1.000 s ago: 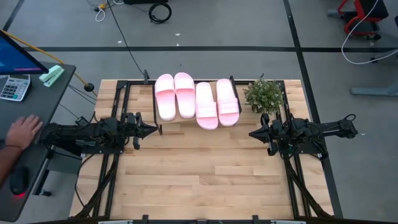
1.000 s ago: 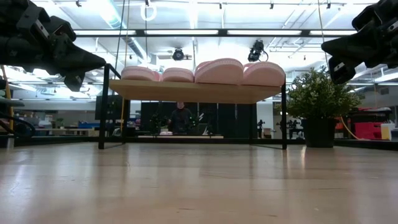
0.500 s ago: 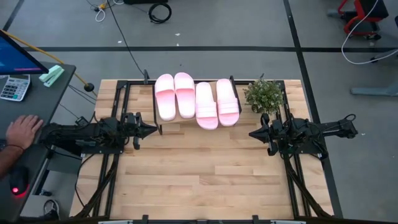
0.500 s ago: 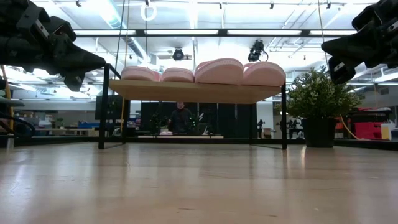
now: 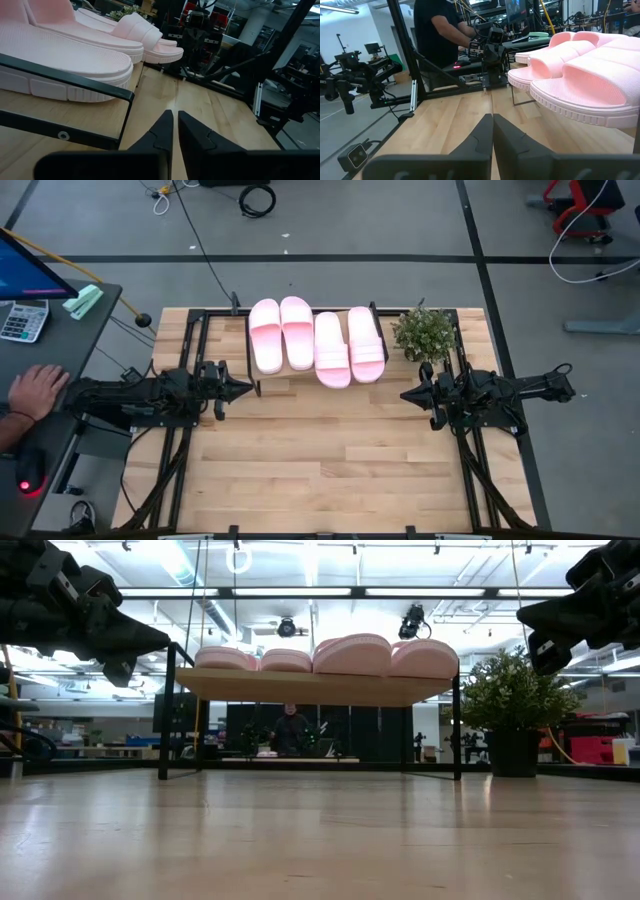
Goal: Pick and place slides into the shelf
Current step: Return to Home Position
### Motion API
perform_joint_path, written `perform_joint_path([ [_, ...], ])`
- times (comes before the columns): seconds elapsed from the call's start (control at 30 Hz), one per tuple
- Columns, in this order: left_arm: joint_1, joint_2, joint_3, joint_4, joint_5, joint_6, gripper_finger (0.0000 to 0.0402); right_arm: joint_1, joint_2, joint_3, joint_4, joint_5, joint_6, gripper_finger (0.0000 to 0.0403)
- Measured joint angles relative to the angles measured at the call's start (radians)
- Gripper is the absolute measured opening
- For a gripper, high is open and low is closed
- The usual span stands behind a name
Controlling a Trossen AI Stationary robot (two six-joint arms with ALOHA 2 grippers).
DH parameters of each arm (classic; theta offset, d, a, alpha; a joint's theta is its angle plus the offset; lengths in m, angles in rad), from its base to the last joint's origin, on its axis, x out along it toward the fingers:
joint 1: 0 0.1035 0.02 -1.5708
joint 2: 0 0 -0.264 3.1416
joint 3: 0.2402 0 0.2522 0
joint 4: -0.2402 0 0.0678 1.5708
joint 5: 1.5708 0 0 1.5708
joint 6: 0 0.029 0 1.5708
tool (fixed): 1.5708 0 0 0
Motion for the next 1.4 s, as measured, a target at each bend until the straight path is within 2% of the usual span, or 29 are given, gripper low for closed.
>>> perform_joint_path([
  [0.5, 0.0, 0.0, 0.0, 0.0, 0.0, 0.0, 0.0021, 0.0, 0.0, 0.0, 0.0, 0.0, 0.0, 0.0018],
  [0.87, 0.0, 0.0, 0.0, 0.0, 0.0, 0.0, 0.0036, 0.0, 0.0, 0.0, 0.0, 0.0, 0.0, 0.0018],
  [1.23, 0.0, 0.0, 0.0, 0.0, 0.0, 0.0, 0.0021, 0.0, 0.0, 0.0, 0.0, 0.0, 0.0, 0.0018],
  [1.4, 0.0, 0.0, 0.0, 0.0, 0.0, 0.0, 0.0026, 0.0, 0.0, 0.0, 0.0, 0.0, 0.0, 0.0018],
])
